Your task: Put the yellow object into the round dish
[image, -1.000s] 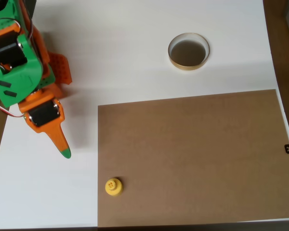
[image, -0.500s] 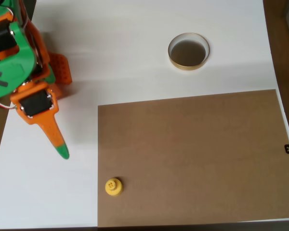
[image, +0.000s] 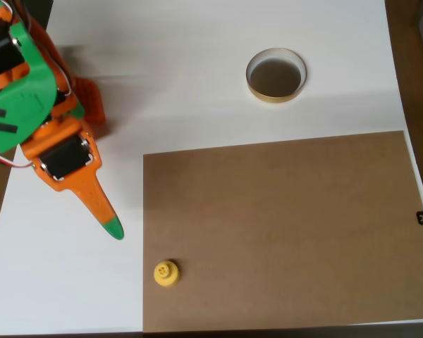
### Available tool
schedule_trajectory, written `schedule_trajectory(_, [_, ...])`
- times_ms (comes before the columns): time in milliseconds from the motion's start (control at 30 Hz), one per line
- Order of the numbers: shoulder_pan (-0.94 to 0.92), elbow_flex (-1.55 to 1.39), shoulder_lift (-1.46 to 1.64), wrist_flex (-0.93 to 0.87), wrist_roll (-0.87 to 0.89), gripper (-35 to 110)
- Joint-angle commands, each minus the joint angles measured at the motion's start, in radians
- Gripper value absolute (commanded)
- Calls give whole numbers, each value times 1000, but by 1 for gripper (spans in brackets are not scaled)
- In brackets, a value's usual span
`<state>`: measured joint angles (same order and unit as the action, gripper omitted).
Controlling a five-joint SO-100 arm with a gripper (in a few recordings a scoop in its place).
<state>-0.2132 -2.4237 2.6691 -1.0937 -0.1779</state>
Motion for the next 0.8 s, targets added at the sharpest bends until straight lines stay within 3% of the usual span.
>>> schedule_trajectory(0, [14, 127, -86, -21, -2, 21])
schedule_trajectory(767, [32, 483, -709, -87, 83, 24])
